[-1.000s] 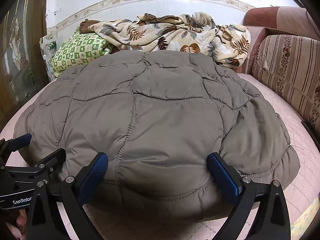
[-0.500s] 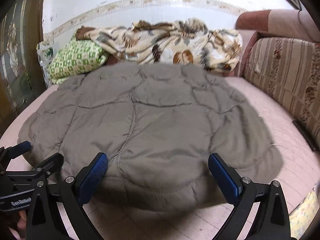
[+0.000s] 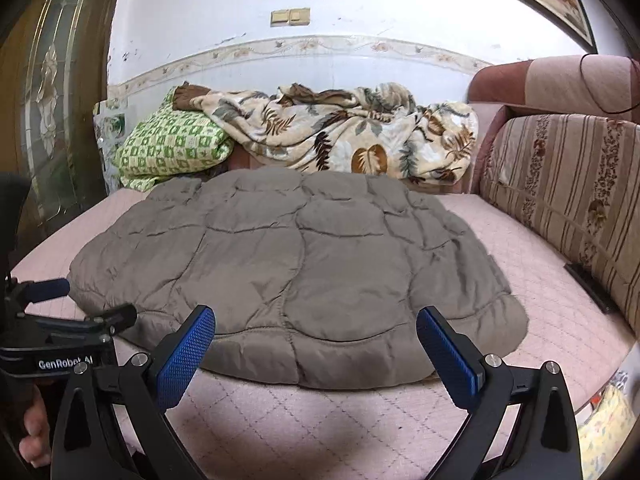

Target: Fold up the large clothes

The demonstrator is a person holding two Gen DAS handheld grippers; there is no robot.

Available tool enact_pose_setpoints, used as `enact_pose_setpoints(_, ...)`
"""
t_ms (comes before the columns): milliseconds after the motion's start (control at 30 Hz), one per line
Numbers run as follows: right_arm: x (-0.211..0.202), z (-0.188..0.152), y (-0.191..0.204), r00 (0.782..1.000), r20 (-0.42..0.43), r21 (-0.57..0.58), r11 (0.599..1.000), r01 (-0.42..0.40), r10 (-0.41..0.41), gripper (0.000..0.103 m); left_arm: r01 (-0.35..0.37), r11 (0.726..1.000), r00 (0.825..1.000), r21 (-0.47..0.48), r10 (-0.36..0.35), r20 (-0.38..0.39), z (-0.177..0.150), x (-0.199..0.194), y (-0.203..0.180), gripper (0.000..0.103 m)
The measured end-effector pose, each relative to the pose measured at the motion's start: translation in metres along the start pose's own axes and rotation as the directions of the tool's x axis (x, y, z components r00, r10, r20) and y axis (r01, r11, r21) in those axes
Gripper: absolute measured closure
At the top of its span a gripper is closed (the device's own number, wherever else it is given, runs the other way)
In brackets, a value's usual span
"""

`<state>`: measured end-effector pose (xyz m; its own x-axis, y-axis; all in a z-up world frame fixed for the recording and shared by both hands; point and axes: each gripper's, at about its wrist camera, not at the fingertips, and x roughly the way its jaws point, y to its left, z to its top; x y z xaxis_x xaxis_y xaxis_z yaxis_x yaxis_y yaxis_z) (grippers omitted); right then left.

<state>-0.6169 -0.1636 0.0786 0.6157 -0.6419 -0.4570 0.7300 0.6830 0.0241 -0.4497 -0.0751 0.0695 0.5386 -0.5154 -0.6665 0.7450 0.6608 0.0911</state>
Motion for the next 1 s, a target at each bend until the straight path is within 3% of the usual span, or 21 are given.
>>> enact_pose_setpoints(100, 0.005, -0.001, 0.003, 1.000, -0.007, -0.005, 1.000, -0.002, 0.002, 0.001, -0.017, 1.000, 1.000, 0.006, 0.017, 0.006, 0.004, 0.001, -0.001, 0.000)
enact_pose_setpoints(267, 0.007, -0.002, 0.001, 1.000, -0.003, -0.004, 1.000, 0.009, -0.009, 0.001, -0.108, 0.991, 0.994, 0.085, 0.106, 0.025, 0.008, 0.001, -0.017, 0.000)
enact_pose_setpoints(433, 0.004, -0.001, -0.004, 0.999, 0.022, 0.012, 1.000, 0.026, -0.027, 0.001, -0.056, 0.995, 0.998, 0.088, 0.053, 0.032, 0.009, -0.005, -0.021, 0.000)
enact_pose_setpoints(1000, -0.008, 0.005, -0.007, 0.997, 0.060, 0.023, 0.999, 0.038, -0.039, 0.001, -0.058, 0.995, 0.996, 0.079, 0.053, 0.070, 0.010, -0.017, -0.022, 0.000)
